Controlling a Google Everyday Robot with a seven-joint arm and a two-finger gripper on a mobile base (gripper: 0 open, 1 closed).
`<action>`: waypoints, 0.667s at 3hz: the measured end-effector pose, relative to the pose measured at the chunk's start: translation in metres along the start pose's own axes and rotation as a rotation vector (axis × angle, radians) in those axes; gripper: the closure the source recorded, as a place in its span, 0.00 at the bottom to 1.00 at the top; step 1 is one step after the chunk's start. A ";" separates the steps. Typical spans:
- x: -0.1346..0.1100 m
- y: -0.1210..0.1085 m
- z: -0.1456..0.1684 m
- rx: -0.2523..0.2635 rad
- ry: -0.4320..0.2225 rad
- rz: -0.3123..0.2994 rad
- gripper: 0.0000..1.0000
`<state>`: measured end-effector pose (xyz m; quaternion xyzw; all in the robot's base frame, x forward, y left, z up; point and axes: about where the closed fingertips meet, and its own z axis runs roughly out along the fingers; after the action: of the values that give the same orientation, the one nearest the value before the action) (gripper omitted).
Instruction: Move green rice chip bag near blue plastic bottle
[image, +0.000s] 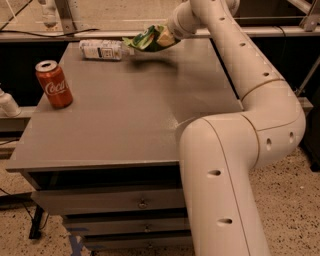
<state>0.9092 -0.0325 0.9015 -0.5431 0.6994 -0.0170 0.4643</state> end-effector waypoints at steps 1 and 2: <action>-0.007 0.006 -0.004 -0.014 -0.025 0.011 0.36; -0.014 0.013 -0.007 -0.028 -0.045 0.018 0.13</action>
Offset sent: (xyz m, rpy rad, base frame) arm -0.0369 0.0167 0.0111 0.0707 0.0076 0.0440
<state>0.8949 -0.0201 0.9074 -0.5435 0.6939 0.0093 0.4723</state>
